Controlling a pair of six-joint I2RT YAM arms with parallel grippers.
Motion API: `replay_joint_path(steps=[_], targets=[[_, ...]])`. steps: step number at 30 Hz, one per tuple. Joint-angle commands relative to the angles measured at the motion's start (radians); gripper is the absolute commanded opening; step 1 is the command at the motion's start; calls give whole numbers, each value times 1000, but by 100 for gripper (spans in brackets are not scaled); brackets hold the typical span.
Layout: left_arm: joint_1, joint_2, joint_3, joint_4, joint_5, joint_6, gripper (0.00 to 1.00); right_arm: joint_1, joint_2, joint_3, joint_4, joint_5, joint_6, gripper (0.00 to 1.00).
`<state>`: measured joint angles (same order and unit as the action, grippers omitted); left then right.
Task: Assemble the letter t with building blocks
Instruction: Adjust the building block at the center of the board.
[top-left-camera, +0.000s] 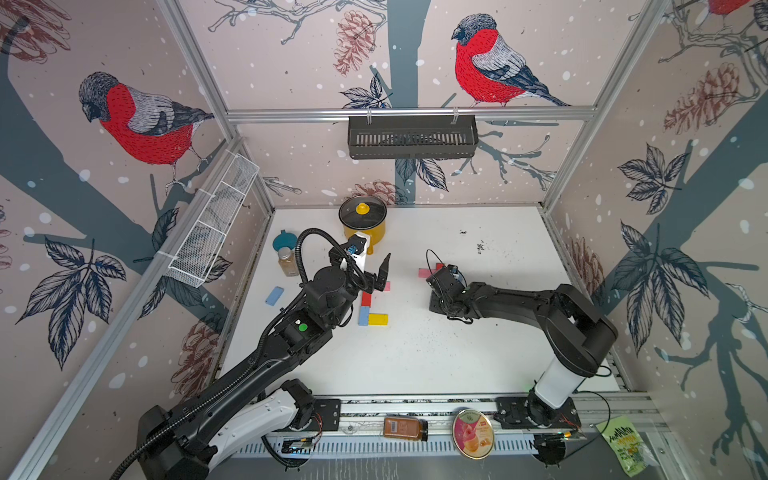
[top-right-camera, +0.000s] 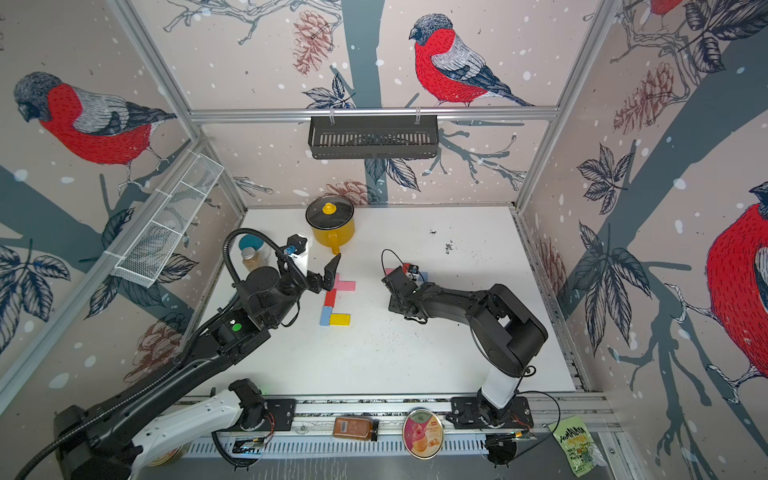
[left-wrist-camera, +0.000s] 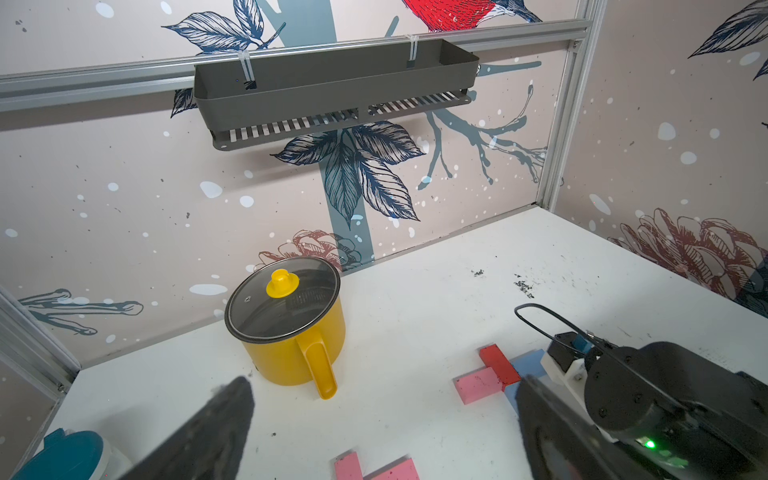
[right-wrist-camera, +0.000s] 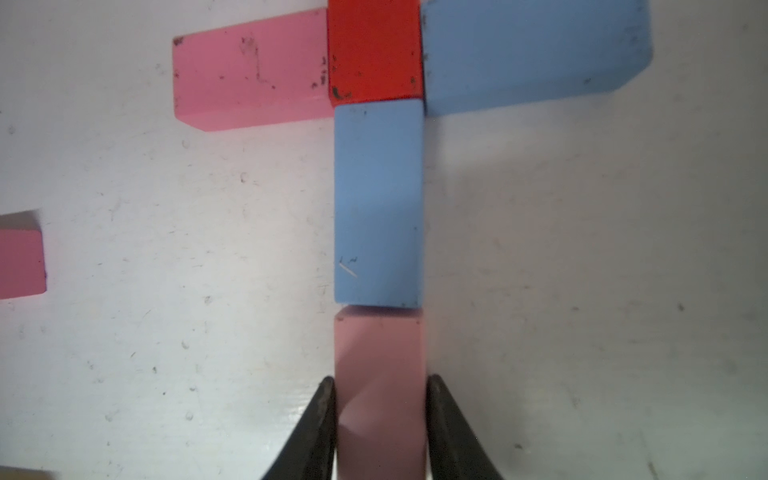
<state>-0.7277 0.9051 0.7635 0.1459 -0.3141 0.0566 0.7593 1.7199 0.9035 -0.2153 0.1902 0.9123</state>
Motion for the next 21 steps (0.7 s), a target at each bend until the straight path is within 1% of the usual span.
replay_joint_path(steps=[1, 21], targets=[[1, -2, 8, 20, 3, 3, 98, -1, 5, -8, -85, -8, 2, 36], [1, -4, 9, 21, 1, 3, 98, -3, 9, -5, -85, -12, -3, 41]])
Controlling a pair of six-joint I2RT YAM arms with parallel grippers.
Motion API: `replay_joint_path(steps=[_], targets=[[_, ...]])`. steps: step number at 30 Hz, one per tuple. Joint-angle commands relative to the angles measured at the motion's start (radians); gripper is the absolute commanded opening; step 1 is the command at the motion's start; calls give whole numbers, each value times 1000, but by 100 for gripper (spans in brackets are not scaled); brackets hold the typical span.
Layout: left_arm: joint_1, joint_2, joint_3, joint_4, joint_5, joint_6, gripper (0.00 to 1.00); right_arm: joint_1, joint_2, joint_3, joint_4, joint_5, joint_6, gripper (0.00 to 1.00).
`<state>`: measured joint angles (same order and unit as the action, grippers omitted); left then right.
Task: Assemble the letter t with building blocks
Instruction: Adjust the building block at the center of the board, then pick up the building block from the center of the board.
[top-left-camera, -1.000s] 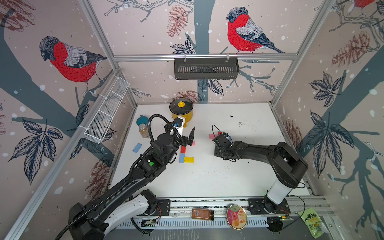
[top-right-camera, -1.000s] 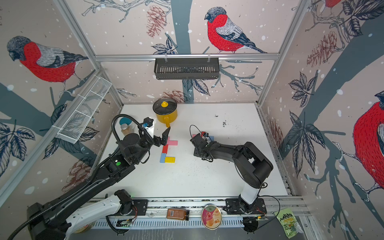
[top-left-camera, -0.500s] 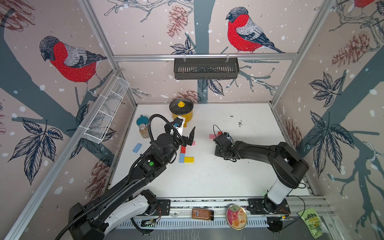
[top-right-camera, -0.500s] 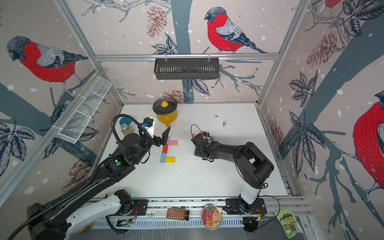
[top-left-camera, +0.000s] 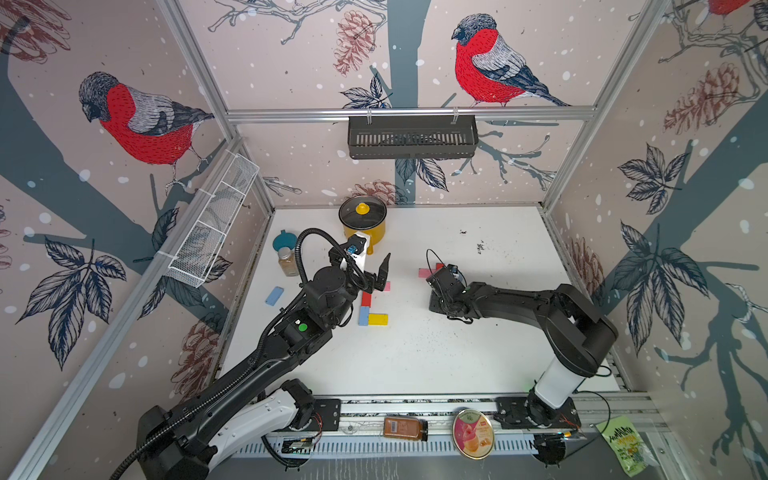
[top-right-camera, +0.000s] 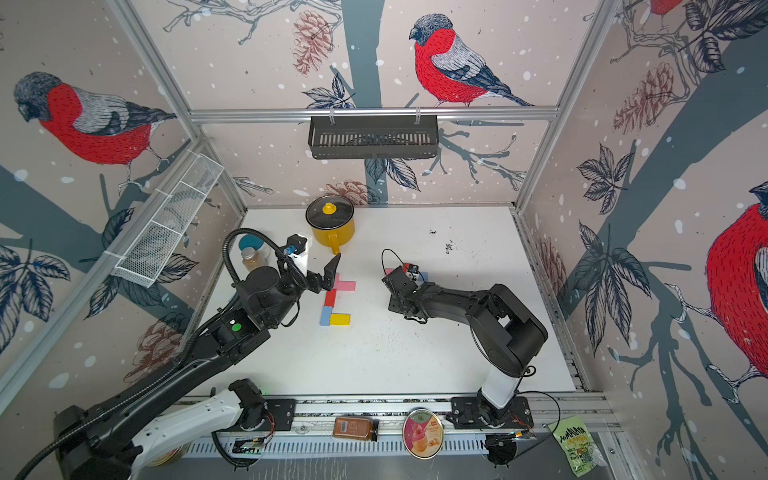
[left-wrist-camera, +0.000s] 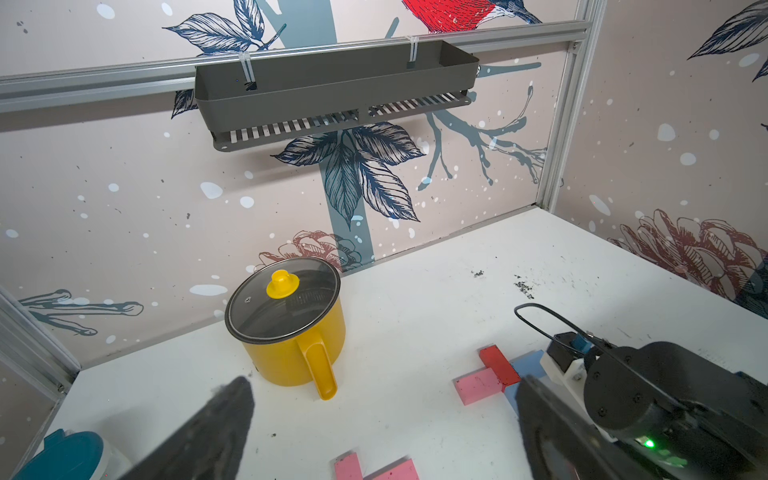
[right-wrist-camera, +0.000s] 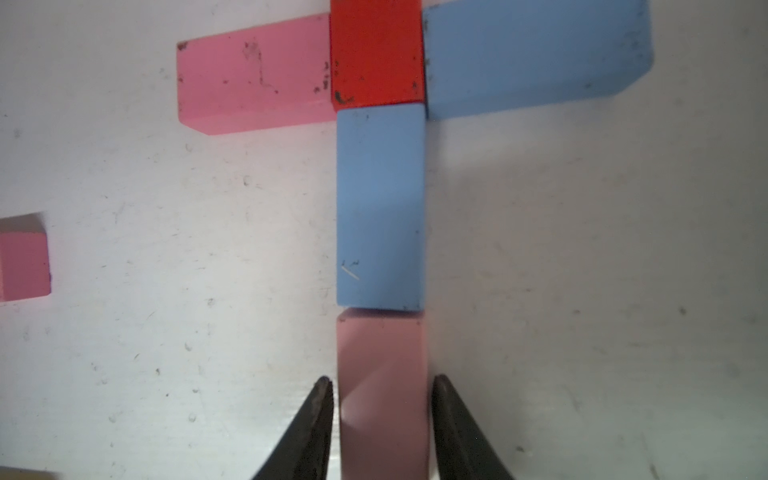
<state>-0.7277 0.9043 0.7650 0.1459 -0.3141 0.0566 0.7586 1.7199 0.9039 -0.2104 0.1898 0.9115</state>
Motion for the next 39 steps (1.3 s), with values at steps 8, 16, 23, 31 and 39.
replay_joint_path(steps=[8, 16, 23, 31, 39], targets=[[1, -1, 7, 20, 3, 3, 97, 0, -16, 3, -79, -9, -14, 47], [1, 7, 5, 23, -7, 6, 98, 10, -182, -2, 12, -51, -104, 73], [1, 13, -19, 46, -50, 22, 98, -2, -394, -1, -10, -44, -213, 100], [1, 39, -50, 96, -130, -7, 98, -113, -746, -131, -10, -110, -318, 100], [2, 92, 79, -187, -125, -166, 97, -248, -937, -263, 26, -363, -319, 100]])
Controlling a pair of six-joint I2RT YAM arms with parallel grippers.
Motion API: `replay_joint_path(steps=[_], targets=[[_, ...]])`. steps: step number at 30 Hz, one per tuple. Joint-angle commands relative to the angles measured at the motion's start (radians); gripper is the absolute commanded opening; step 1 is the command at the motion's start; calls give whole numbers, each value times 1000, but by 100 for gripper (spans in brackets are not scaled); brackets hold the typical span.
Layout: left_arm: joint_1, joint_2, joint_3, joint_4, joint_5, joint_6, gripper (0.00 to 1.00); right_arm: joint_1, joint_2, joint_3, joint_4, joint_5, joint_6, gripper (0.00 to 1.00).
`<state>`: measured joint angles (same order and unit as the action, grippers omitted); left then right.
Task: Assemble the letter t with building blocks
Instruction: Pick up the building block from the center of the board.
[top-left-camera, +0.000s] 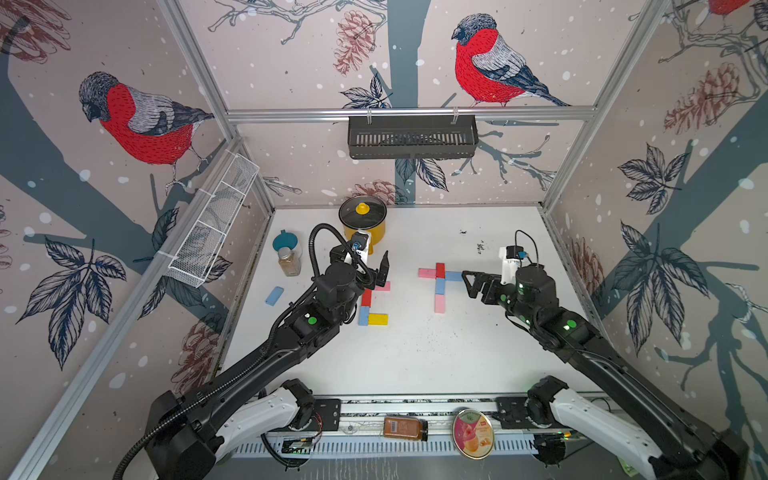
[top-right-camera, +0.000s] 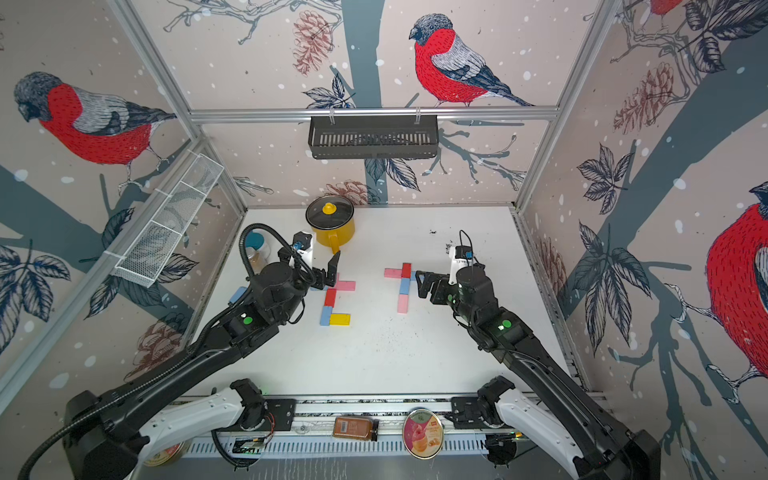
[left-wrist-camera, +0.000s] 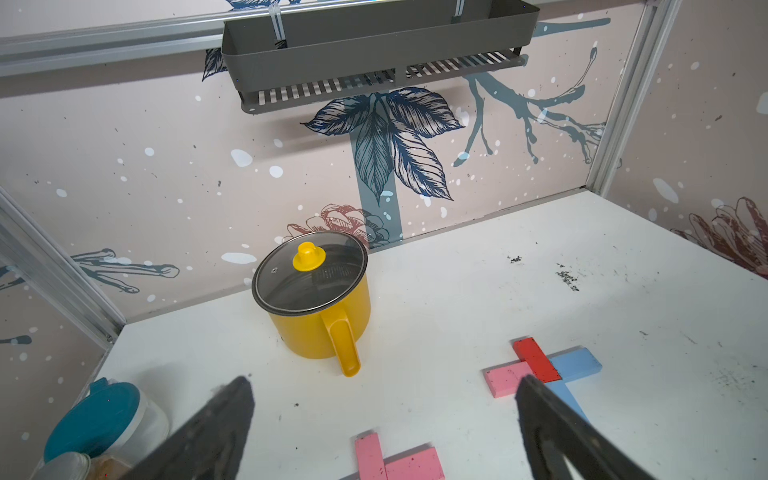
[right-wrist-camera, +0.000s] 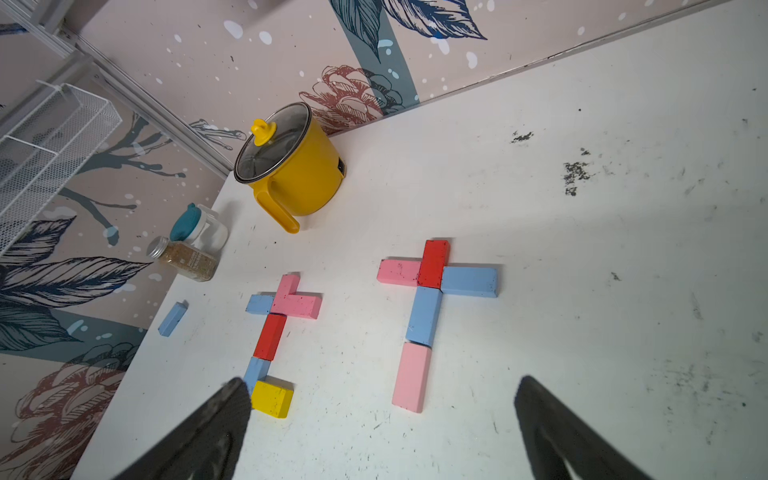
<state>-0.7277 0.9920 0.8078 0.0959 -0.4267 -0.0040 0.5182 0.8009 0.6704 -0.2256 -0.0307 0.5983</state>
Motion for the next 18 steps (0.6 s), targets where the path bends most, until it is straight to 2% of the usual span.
replay_joint_path(steps=[1, 5, 7, 9, 13, 18], targets=[[2, -3, 38, -169, -39, -160, 97, -9, -23, -43, 50, -160, -2, 100], [4, -84, 4, -290, -138, -367, 97, -10, -45, -73, 65, -193, -20, 100], [29, -115, 39, -477, -168, -515, 97, -10, -51, -78, 68, -223, -32, 100], [71, -147, 51, -605, -143, -599, 97, -10, -53, -78, 56, -240, -49, 100], [221, -212, 50, -778, -90, -678, 97, -10, -53, -86, 38, -263, -82, 100], [512, -183, 63, -829, 40, -619, 97, -16, -41, -98, 54, -301, -98, 99]])
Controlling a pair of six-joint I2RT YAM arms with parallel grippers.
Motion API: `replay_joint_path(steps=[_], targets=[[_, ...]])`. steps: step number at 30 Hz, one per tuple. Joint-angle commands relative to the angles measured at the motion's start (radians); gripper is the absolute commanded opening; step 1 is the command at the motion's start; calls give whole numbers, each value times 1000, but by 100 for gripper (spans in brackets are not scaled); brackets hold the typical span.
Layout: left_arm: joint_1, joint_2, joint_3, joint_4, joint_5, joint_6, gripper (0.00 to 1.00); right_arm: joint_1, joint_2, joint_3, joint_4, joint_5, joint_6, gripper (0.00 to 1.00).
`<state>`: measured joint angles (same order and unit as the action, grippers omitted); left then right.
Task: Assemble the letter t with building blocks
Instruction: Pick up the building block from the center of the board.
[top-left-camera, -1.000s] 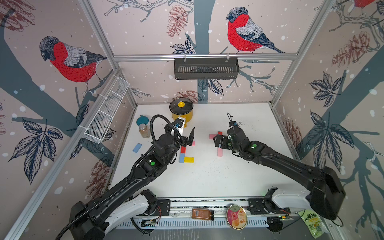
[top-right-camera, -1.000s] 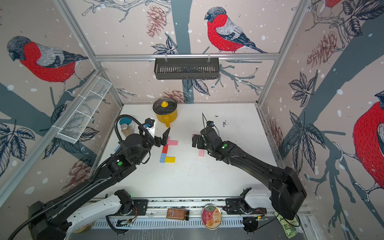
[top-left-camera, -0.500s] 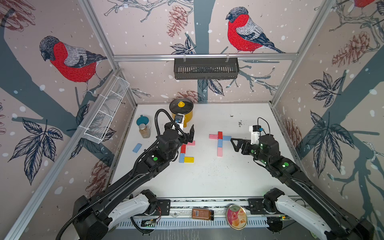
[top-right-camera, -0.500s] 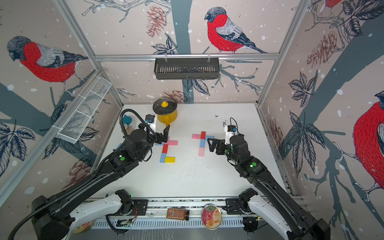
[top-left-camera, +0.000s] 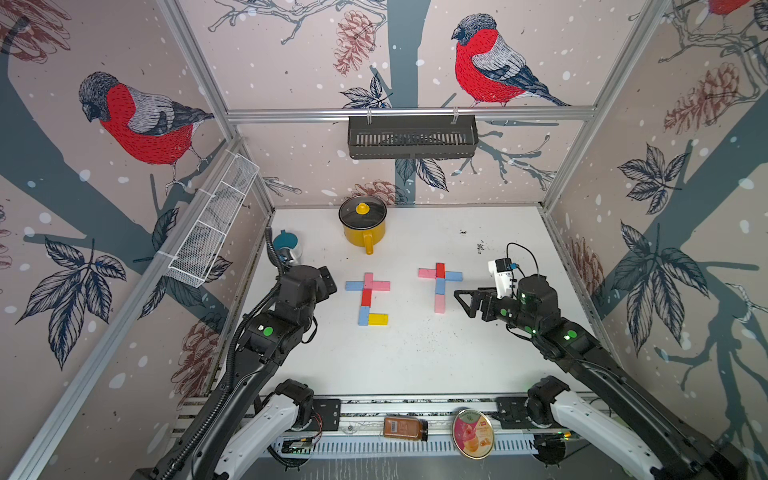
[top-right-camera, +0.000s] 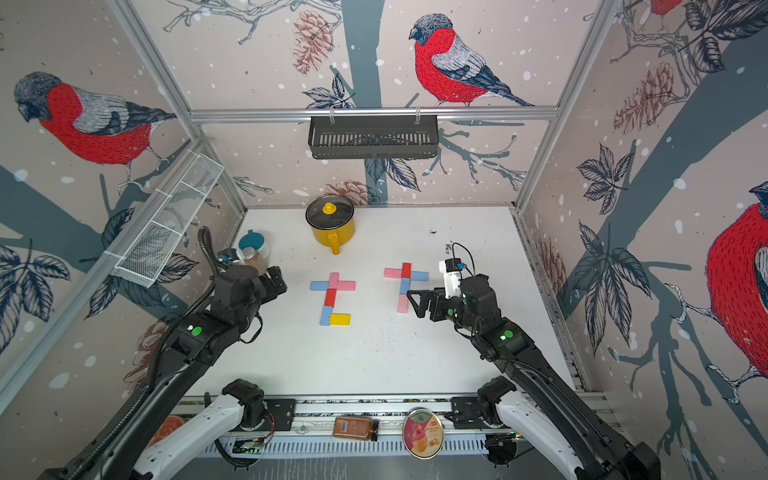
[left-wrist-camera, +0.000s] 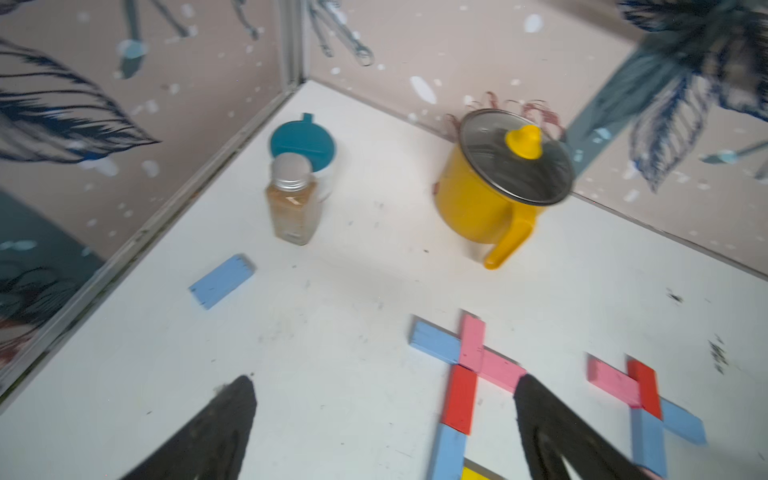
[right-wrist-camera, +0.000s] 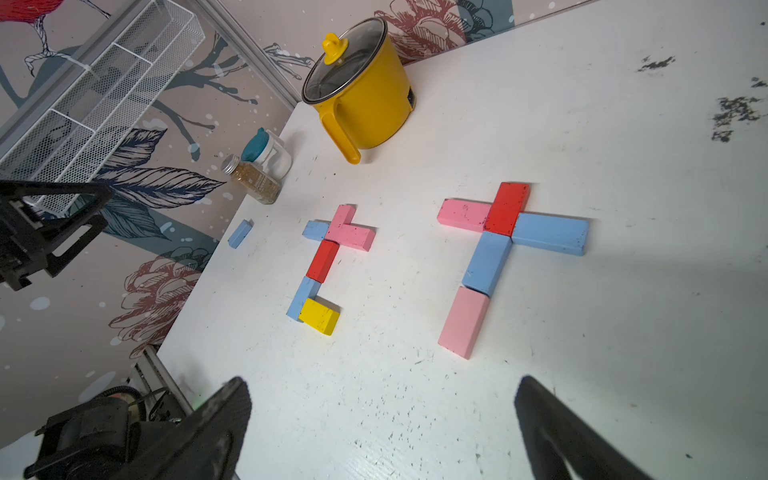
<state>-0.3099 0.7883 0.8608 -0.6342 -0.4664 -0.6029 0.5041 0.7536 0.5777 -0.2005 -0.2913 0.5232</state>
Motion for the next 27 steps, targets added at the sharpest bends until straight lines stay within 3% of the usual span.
replay_joint_path(steps=[1, 4, 10, 16, 23, 27], targets=[[162, 52, 15, -97, 117, -7, 97, -4, 11, -7, 35, -47, -25, 100], [328, 162, 26, -86, 204, 35, 96, -10, 35, -3, 40, -69, -38, 100], [540, 321, 8, 76, 315, 73, 93, -19, 64, 8, 20, -96, -71, 100], [595, 573, 80, 121, 198, 146, 86, -23, 68, 23, -7, -115, -82, 100], [733, 719, 43, 257, 370, 159, 69, -24, 58, 14, -32, -121, -72, 100], [757, 789, 50, 307, 406, 172, 67, -20, 59, 3, -15, -143, -53, 100]])
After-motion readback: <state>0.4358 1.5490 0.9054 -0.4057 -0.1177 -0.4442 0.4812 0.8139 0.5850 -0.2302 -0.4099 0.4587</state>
